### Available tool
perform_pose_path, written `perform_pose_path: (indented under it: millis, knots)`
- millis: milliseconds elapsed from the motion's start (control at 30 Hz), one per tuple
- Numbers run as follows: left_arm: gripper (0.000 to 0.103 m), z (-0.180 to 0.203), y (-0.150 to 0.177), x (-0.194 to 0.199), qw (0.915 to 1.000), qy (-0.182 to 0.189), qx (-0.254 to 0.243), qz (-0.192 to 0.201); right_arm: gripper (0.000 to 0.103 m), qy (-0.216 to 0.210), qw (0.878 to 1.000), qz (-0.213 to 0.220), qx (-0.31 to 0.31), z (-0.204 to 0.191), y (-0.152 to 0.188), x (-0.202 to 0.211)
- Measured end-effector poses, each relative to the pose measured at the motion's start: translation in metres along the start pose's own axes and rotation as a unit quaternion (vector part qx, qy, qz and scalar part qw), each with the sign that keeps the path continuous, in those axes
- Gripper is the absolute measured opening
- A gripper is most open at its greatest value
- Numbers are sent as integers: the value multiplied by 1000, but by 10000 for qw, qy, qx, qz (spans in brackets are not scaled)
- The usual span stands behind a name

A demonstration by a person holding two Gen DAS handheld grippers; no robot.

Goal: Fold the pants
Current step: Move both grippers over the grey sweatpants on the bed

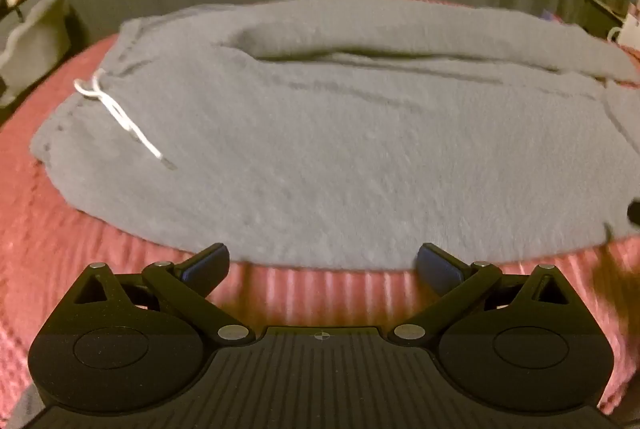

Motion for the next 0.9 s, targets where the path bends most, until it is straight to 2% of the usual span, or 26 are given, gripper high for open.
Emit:
perform_pose_path:
  millis: [67,167,300,333,433,500,567,600,633,667,733,800,867,900]
  knots:
    - [103,-6,-9,4,9998,-129,57,151,99,-398,9988,-228,-174,0,-2,-6]
    - [103,-12,-27,2,9991,-270,106,311,99,-374,9978,-334,-440,14,-23,-17]
    - [103,-33,-53,-8,9938,-662,339,821,99,-361,9918,-309,-1188,47,-83,-47]
    - [103,-39,-58,-9,9908,-772,431,1024,99,-395,9880,-301,-1463,55,-101,-57]
    - [103,-55,-58,-19,9840,-1026,639,1312,98,-508,9745,-341,-2160,70,-159,-100]
    - [103,-56,-60,-25,9818,-1083,593,1445,85,-379,9735,-372,-2224,73,-189,-131]
    - [103,-50,-59,-35,9828,-1070,485,1425,57,-166,9763,-465,-2105,73,-217,-166]
    - [103,-47,-60,-36,9821,-1043,396,1516,48,-40,9770,-512,-2071,72,-229,-186]
    - [103,-45,-59,-43,9839,-955,389,1461,34,62,9764,-565,-2083,72,-237,-201]
    - [103,-40,-58,-47,9853,-898,351,1411,29,188,9748,-625,-2133,73,-245,-218]
    - [103,-36,-58,-54,9873,-794,306,1344,29,386,9696,-686,-2315,79,-260,-249]
    - [103,-38,-56,-58,9890,-897,187,1164,30,353,9628,-658,-2598,83,-278,-271]
    - [103,-41,-53,-69,9915,-885,300,902,55,392,9562,-707,-2812,87,-290,-297]
    - [103,-43,-51,-72,9919,-907,380,806,59,384,9547,-712,-2863,87,-295,-309]
Point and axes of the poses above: each gripper's, at about its wrist camera, not at the fingertips, and x roughly against the way its jaws point, z to its right, y to its underside, the point moved 10 cm from there along -x, roughly the way its jaws point, and after that the axes turned 6 degrees about x, right-handed, at the moved point
